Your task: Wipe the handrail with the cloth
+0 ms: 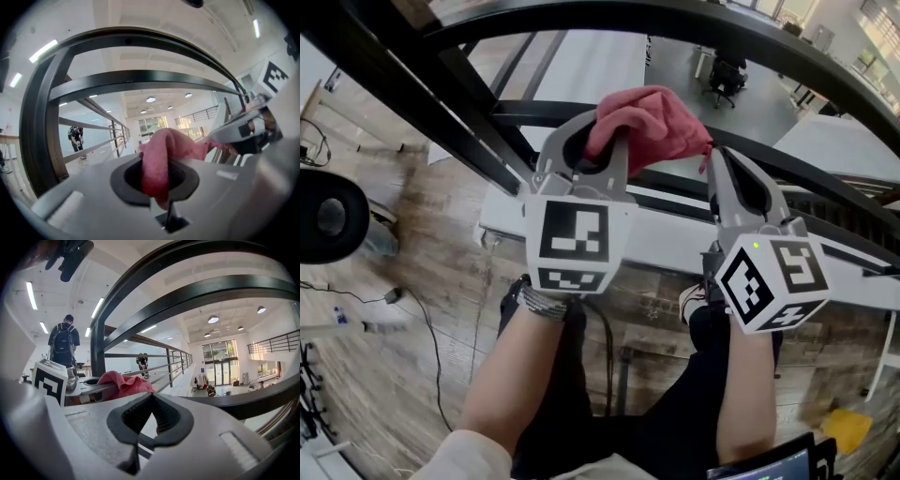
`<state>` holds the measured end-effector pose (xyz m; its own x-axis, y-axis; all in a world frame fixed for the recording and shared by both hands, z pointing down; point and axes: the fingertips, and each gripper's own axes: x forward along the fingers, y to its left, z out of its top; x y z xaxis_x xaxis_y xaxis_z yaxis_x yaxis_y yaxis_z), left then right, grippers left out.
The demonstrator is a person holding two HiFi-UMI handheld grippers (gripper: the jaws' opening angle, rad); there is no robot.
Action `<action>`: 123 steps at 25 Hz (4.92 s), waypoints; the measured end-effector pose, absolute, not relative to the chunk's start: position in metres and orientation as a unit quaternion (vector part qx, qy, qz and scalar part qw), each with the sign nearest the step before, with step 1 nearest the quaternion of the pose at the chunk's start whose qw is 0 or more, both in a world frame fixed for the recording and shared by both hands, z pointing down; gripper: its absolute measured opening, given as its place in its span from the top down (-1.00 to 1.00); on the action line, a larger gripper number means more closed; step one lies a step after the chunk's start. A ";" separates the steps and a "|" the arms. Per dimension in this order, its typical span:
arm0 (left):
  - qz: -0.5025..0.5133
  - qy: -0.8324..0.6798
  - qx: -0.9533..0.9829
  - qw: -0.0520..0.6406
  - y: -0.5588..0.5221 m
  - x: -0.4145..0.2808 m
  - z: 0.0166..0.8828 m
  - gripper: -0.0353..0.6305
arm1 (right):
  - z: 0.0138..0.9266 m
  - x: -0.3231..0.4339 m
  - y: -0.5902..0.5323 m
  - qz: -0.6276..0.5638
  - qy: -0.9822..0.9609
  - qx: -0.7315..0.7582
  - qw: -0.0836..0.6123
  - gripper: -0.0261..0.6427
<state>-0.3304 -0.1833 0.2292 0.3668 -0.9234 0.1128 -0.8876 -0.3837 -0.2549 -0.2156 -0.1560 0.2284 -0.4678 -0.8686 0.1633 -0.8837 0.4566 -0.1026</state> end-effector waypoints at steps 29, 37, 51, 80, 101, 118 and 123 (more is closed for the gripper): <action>-0.163 0.607 -0.769 0.117 -0.208 -0.361 0.223 0.80 | 0.212 -0.217 -0.176 0.057 -0.854 0.515 0.043 0.92; -0.163 0.608 -0.769 0.109 -0.209 -0.356 0.230 0.81 | 0.220 -0.202 -0.178 0.067 -0.843 0.532 0.044 0.92; -0.159 0.609 -0.767 0.124 -0.211 -0.351 0.222 0.81 | 0.226 -0.202 -0.183 0.024 -0.837 0.542 0.075 0.92; -0.164 0.621 -0.755 0.127 -0.211 -0.345 0.224 0.81 | 0.245 -0.141 -0.156 0.036 -0.828 0.554 0.071 0.92; -0.169 0.623 -0.750 0.143 -0.210 -0.324 0.223 0.81 | 0.236 -0.135 -0.153 0.045 -0.831 0.552 0.047 0.92; -0.171 0.616 -0.758 0.131 -0.207 -0.303 0.230 0.82 | 0.235 -0.129 -0.154 0.048 -0.829 0.555 0.047 0.92; -0.182 0.601 -0.764 0.144 -0.205 -0.288 0.229 0.82 | 0.236 -0.128 -0.153 0.047 -0.830 0.554 0.049 0.92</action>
